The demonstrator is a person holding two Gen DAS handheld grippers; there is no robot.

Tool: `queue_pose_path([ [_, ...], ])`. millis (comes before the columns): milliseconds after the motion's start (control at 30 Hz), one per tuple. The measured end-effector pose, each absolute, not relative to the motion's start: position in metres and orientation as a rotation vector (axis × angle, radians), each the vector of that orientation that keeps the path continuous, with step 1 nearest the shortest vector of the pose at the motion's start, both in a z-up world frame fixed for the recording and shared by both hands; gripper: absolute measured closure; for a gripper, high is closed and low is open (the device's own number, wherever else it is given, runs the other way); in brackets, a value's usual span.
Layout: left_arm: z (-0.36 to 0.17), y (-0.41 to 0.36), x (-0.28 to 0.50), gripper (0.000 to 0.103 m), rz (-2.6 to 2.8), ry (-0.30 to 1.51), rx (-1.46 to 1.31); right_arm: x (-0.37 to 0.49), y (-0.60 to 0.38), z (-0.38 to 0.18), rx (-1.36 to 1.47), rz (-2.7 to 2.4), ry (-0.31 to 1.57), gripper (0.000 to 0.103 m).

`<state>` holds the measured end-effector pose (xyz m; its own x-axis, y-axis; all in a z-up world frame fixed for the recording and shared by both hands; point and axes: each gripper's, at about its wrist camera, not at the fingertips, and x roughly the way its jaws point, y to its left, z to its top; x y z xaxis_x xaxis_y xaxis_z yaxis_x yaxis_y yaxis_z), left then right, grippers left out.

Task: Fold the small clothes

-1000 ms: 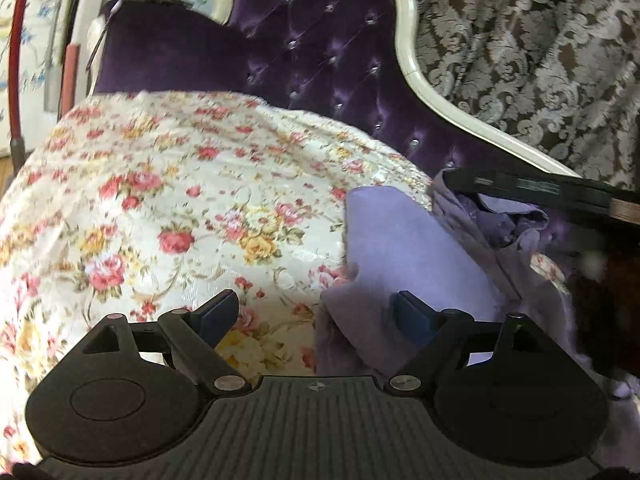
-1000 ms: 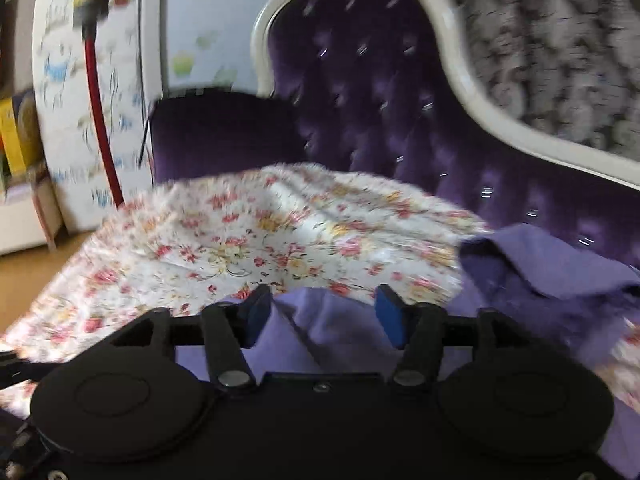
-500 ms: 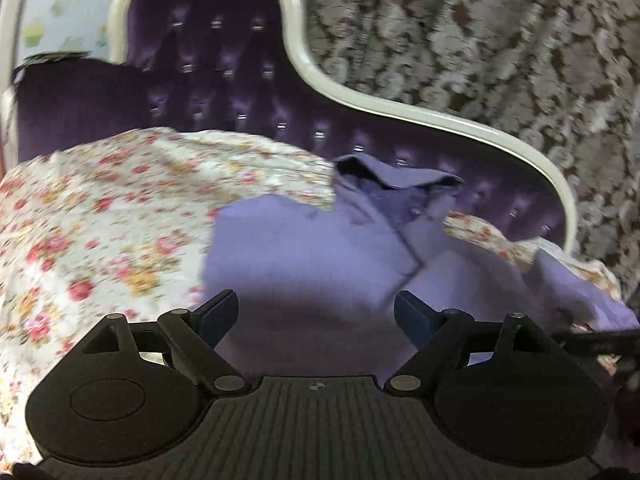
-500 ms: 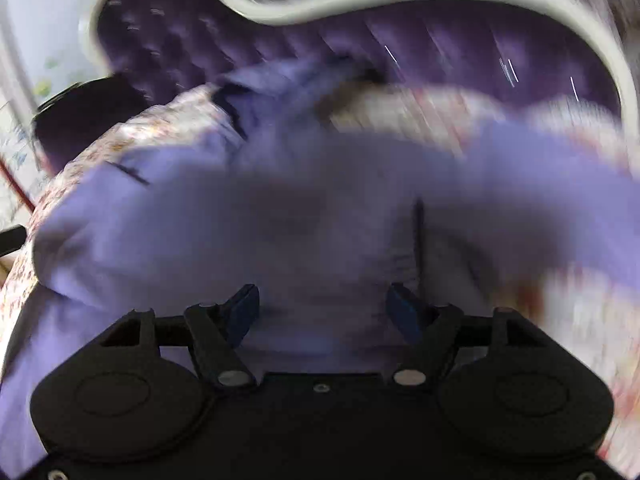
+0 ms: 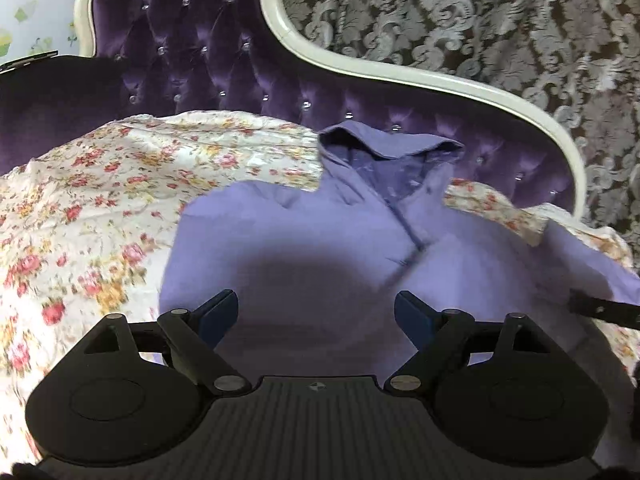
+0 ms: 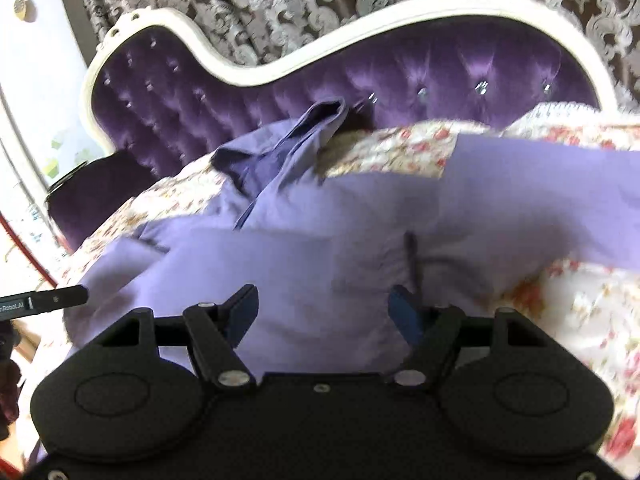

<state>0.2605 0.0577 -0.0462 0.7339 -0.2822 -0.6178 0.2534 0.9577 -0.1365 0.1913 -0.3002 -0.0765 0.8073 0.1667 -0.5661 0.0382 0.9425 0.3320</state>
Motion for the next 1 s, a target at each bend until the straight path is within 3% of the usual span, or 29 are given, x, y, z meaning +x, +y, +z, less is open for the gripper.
queue_pose_path([
  [267, -0.067, 0.039, 0.315, 0.018, -0.309, 0.784, 0.126, 0.217, -0.311, -0.096, 0.350, 0.060, 0.720, 0.027],
  [333, -0.074, 0.032, 0.321, 0.018, -0.302, 0.786, 0.181, 0.217, -0.310, -0.099, 0.340, 0.057, 0.730, 0.034],
  [400, -0.079, 0.032, 0.327, 0.017, -0.256, 0.778, 0.201, 0.214, -0.306, -0.097, 0.276, 0.029, 0.734, 0.094],
  [733, -0.083, 0.062, 0.355, 0.009, -0.115, 0.770, 0.072, 0.178, -0.315, -0.085, 0.241, 0.029, 0.745, 0.095],
  [833, -0.081, 0.061, 0.357, 0.009, -0.124, 0.774, 0.075, 0.174, -0.321, -0.077, 0.287, 0.039, 0.703, 0.089],
  [867, -0.080, 0.062, 0.358, 0.009, -0.129, 0.776, 0.073, 0.175, -0.324, -0.076, 0.314, 0.040, 0.693, 0.079],
  [900, -0.079, 0.062, 0.357, 0.010, -0.133, 0.776, 0.068, 0.178, -0.327, -0.076, 0.340, 0.041, 0.688, 0.050],
  [967, -0.077, 0.066, 0.354, 0.010, -0.137, 0.769, 0.040, 0.186, -0.328, -0.077, 0.358, 0.045, 0.683, 0.024],
  [1000, -0.075, 0.069, 0.352, 0.010, -0.139, 0.762, 0.019, 0.189, -0.327, -0.079, 0.354, 0.047, 0.681, 0.026],
])
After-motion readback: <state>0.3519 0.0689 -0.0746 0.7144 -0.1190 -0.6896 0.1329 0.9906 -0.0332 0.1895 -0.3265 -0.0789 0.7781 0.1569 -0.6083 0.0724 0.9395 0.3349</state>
